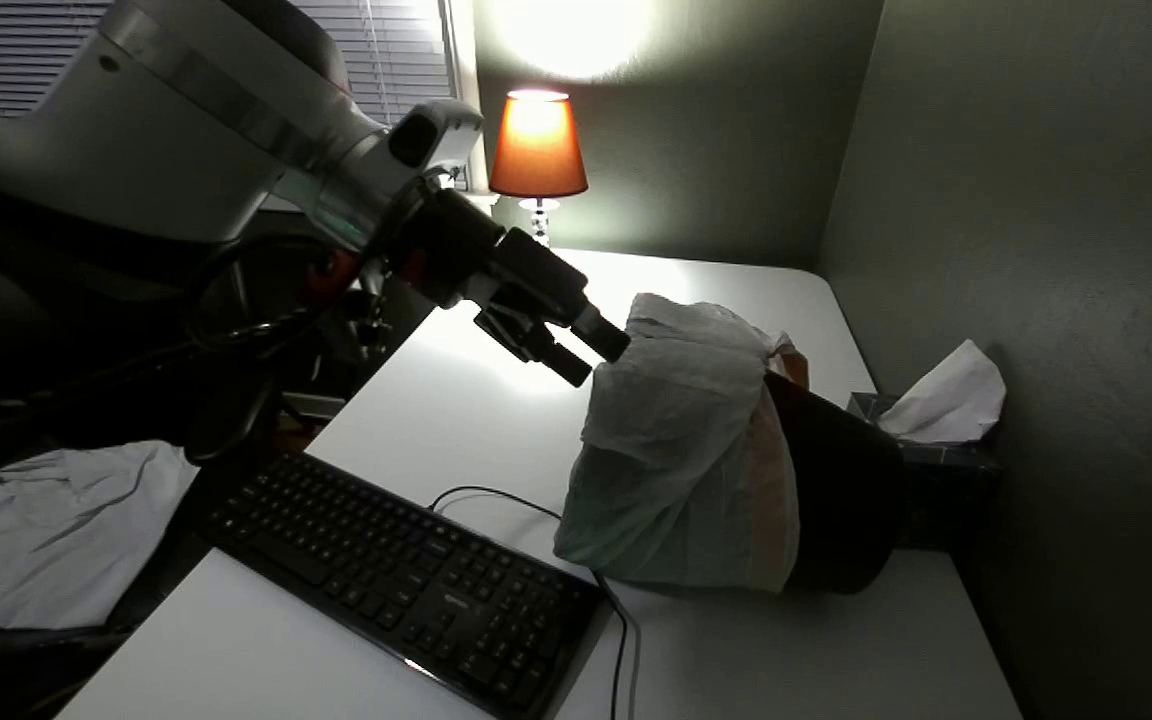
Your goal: Put the black bucket in an upright position
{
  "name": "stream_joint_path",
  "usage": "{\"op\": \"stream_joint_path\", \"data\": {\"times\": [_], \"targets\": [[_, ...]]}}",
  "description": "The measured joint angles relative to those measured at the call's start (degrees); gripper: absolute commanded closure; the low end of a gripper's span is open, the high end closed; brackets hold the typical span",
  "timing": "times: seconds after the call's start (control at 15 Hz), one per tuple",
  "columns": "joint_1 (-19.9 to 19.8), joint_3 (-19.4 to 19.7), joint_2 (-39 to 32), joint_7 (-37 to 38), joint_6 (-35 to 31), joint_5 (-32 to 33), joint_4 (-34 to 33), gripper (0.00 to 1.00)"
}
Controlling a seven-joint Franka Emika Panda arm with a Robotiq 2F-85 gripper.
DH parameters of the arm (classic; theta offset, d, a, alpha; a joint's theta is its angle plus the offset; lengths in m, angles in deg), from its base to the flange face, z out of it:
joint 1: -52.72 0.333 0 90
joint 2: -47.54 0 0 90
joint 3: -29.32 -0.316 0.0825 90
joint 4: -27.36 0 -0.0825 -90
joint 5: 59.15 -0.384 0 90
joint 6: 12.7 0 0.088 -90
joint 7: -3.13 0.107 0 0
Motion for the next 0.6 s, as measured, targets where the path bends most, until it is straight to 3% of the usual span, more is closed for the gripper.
{"op": "stream_joint_path", "data": {"times": [0.6], "targets": [[0.5,0.0,-2.9,4.3,0.0,0.1,-1.06,0.0]]}}
